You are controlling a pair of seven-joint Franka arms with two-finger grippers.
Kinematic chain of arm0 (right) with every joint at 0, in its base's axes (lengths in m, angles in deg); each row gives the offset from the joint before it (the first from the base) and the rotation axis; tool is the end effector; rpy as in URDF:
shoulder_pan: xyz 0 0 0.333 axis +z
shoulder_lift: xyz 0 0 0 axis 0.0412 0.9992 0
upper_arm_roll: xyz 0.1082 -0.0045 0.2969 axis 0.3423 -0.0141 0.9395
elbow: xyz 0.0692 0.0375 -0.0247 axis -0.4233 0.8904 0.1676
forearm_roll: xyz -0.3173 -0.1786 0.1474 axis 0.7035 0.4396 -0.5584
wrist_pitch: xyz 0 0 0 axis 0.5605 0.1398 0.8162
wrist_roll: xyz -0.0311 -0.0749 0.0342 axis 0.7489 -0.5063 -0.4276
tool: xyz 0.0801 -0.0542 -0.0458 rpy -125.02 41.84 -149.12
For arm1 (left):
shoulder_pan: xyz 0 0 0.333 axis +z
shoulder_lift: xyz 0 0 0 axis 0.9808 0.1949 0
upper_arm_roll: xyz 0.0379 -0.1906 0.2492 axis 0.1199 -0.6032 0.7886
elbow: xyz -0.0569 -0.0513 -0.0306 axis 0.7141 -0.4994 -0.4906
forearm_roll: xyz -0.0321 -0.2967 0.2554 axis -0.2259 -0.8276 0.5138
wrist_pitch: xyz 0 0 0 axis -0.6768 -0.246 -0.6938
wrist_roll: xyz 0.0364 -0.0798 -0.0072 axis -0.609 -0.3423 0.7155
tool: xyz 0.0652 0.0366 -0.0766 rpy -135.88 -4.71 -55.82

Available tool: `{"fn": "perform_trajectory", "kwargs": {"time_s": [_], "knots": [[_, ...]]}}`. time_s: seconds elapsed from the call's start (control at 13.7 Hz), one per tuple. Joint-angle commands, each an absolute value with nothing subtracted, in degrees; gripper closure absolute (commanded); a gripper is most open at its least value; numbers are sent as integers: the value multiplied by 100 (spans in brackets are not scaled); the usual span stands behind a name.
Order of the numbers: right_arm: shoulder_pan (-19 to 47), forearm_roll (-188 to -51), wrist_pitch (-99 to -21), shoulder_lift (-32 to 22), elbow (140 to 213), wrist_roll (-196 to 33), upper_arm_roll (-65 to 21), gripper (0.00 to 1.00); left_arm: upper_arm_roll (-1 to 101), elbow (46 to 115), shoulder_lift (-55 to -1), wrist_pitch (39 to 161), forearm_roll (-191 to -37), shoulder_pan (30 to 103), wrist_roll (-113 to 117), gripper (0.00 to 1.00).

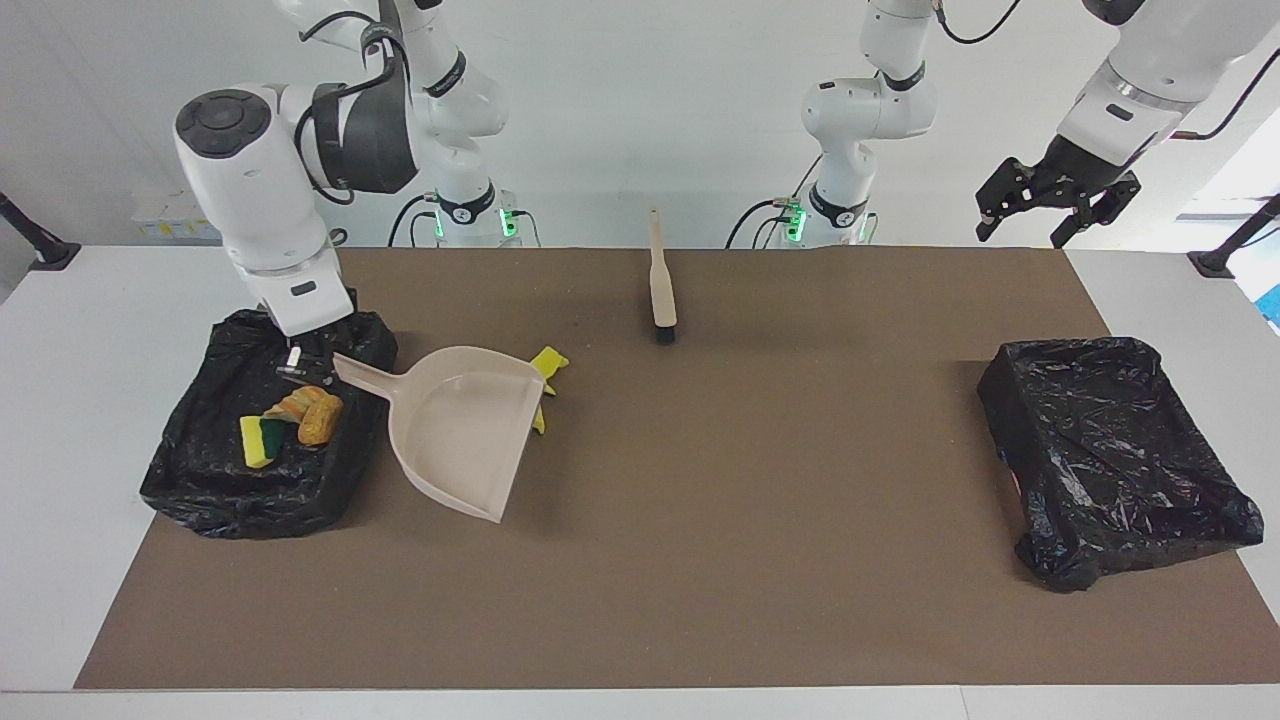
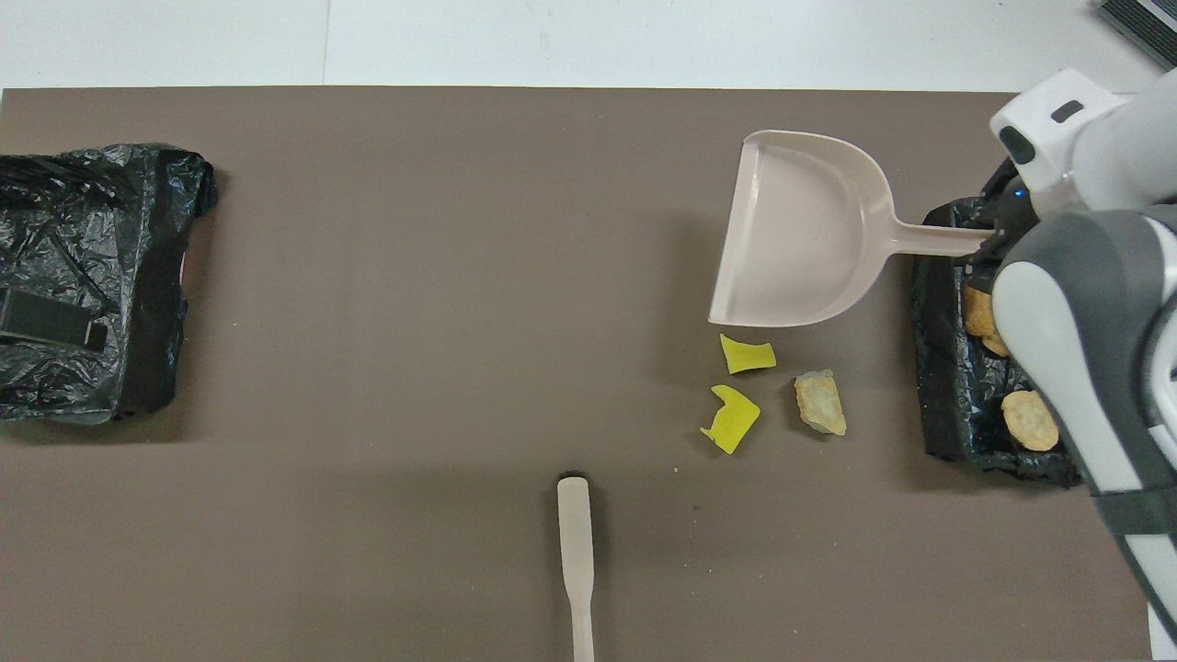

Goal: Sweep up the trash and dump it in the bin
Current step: 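Lift the empty dustpan out of the bin with the right gripper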

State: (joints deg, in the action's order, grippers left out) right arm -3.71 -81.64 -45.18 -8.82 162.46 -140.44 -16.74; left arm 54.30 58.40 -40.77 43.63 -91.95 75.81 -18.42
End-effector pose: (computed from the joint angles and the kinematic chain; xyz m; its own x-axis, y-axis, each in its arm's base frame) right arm 0.6239 0.0491 0.5364 0.2601 0.9638 -0.0584 0.9645 -0.2566 0.0617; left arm 0.5233 -0.0204 0.6623 0.9918 -0.1211 -0.0416 -0.1186 -0.9912 0.0588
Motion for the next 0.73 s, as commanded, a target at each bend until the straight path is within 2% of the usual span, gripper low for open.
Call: {"fn": "perform_trajectory", "kwargs": {"time_s": [0.0, 0.22, 0.51, 0.66], "knots": [[225, -8658, -4765, -862, 16429, -12649, -1637, 100, 5546, 6141, -4322, 4414, -9017, 7454, -1911, 0], [709, -8950, -5528, -485, 16402, -11688, -1637, 100, 5546, 6097, -4296, 4449, -9025, 7515, -1902, 0], [1184, -8915, -6468, 210, 16385, -11616, -1637, 100, 5537, 6097, -4305, 4405, -9025, 7525, -1849, 0], [1456, -8950, -6708, 308, 16454, -11154, -1646, 100, 5537, 6097, -4296, 4405, -9025, 7472, -1849, 0]]}}
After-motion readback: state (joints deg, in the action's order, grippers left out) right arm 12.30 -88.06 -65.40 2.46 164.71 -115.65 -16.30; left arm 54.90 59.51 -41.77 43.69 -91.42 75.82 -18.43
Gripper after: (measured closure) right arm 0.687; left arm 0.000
